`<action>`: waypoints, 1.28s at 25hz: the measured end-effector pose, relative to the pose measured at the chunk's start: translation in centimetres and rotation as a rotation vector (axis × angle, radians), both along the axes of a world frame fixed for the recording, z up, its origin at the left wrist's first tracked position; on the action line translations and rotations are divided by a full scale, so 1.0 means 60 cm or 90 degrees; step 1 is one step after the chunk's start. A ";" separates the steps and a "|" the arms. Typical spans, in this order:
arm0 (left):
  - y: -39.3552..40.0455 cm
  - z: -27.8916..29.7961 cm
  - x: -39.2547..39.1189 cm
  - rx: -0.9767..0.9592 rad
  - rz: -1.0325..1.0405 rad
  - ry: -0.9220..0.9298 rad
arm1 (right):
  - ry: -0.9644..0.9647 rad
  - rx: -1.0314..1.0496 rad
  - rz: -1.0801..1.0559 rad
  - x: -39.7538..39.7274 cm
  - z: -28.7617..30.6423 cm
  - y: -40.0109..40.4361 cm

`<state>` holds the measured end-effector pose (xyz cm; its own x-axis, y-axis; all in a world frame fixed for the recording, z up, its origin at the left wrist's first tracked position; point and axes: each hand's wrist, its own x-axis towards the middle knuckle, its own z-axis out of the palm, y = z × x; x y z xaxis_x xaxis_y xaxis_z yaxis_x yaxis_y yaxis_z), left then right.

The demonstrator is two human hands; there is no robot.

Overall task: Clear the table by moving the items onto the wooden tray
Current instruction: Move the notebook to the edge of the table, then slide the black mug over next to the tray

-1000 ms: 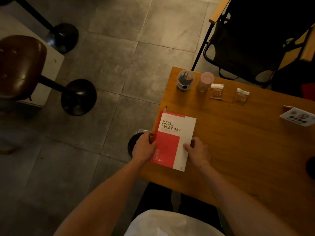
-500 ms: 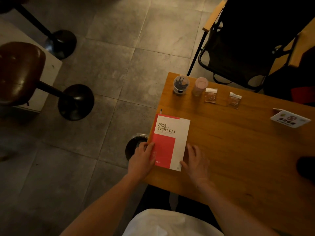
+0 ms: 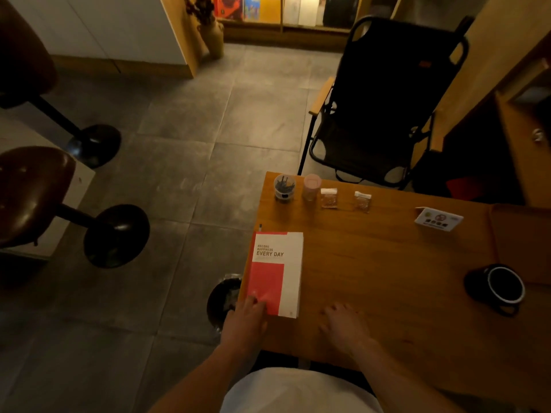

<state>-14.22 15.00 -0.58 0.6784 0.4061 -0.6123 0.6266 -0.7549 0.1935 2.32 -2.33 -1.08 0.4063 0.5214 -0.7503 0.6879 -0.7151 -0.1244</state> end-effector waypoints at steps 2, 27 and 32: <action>-0.011 0.010 0.020 -0.014 -0.071 0.037 | 0.030 0.000 -0.011 0.018 0.010 -0.015; -0.480 0.050 0.469 -0.062 -0.453 0.146 | 0.086 0.046 -0.250 0.306 0.045 -0.616; -0.541 0.037 0.525 0.017 -0.577 0.071 | 0.068 0.047 -0.307 0.311 0.028 -0.682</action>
<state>17.27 -17.44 1.62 0.6819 -0.2375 -0.6918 -0.1940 -0.9707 0.1420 20.98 -43.26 0.62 0.5375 0.3464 -0.7688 0.2613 -0.9353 -0.2388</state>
